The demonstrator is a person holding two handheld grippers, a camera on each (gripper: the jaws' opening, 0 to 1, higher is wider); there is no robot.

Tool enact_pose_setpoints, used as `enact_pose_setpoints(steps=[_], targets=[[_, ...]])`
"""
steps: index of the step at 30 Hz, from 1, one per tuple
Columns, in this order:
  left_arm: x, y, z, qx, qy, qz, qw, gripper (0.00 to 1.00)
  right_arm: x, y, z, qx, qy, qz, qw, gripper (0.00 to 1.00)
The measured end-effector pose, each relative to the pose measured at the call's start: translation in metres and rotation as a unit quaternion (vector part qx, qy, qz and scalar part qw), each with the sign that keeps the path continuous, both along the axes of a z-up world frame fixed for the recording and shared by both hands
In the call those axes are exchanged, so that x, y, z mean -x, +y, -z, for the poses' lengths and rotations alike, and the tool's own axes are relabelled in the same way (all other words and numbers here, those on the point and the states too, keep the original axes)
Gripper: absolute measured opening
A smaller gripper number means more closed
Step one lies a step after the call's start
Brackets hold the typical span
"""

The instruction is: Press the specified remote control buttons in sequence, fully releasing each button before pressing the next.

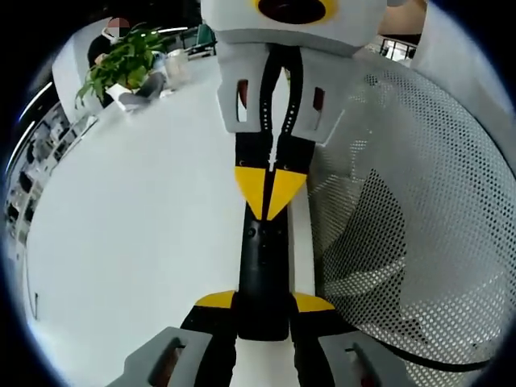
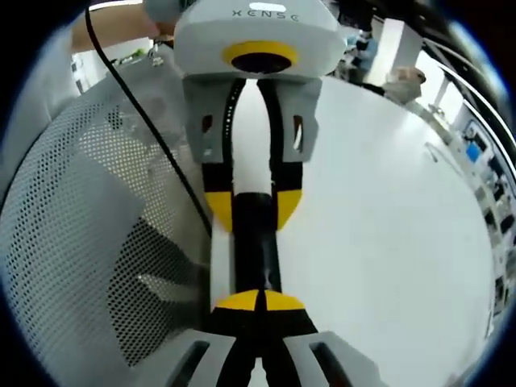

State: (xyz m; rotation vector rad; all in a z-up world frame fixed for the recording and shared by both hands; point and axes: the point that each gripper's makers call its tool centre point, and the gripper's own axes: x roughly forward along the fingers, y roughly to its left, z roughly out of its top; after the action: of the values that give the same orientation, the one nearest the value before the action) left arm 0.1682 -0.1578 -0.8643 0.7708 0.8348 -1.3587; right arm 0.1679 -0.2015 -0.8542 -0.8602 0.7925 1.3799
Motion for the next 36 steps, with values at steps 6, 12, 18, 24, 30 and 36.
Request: enact_pose_setpoints(steps=[6,12,18,24,30,36], targets=[[0.0,-0.001,0.0,-0.006,-0.005,0.008,0.9999,0.24,-0.001,0.0,-0.001,-0.008,0.008,0.01,0.9999,0.0],[0.0,0.0,0.0,-0.011,-0.005,0.009,0.9999,0.24,0.0,-0.001,-0.002,-0.017,0.015,0.021,0.9995,0.0],[0.0,0.0,-0.001,-0.003,-0.004,0.006,1.0,0.24,0.0,-0.004,-0.003,-0.026,0.025,0.03,0.9989,0.0],[0.0,0.0,-0.001,0.002,-0.005,0.004,1.0,0.24,0.0,-0.012,-0.002,-0.023,0.035,0.032,0.9986,0.0],[0.001,-0.001,-0.001,0.005,-0.005,0.004,1.0,0.24,0.004,-0.015,-0.002,-0.017,0.023,0.028,0.9992,0.0],[0.0,-0.001,-0.001,0.004,-0.004,0.007,1.0,0.24,0.002,-0.013,-0.001,0.005,0.016,0.021,0.9996,0.0]])
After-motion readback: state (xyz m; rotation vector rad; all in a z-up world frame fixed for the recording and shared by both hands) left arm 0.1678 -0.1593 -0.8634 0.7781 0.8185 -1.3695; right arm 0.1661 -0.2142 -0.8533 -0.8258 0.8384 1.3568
